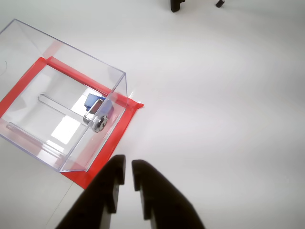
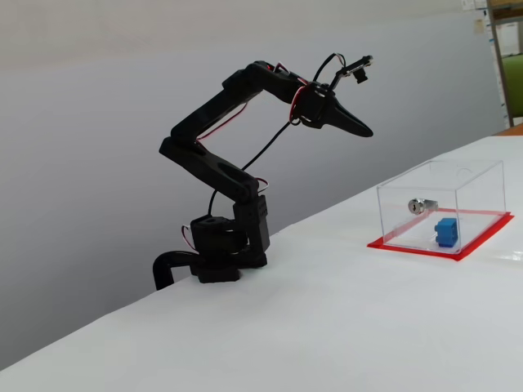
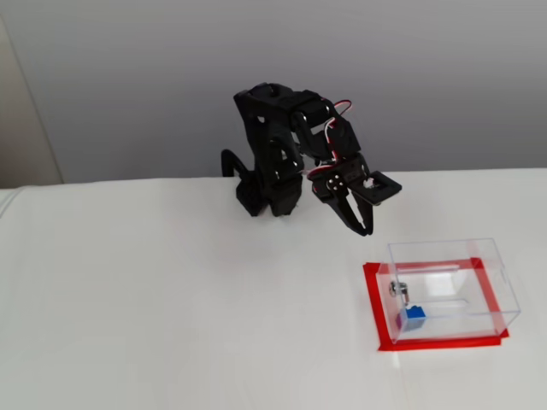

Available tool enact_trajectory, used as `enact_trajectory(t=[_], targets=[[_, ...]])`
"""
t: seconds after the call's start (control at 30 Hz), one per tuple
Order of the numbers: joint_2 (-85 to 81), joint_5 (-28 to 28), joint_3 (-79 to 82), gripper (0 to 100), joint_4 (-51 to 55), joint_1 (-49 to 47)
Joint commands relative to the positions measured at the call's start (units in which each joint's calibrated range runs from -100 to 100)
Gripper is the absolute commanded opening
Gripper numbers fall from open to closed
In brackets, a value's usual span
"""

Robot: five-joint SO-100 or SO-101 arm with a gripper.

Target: Pick the blue lego brick and place it into the transparent box

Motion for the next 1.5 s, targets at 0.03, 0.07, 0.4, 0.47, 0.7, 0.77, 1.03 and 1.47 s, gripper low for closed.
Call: enact_trajectory(t=[0.03,0.07,0.4,0.47,0.7,0.77,1.03,1.47], targets=[[-7.47,0.33,4.96,2,0.09,4.16],[-8.32,0.33,5.95,2,0.09,4.9],[-14.17,0.28,13.55,2,0.09,15.25],[-15.02,0.28,14.72,2,0.09,17.32],[-18.5,0.28,19.7,2,0.09,23.17],[-20.03,0.28,21.32,2,0.09,24.94],[-26.05,0.28,29.19,2,0.09,27.97],[-29.78,0.44,39.68,2,-0.78,34.63]])
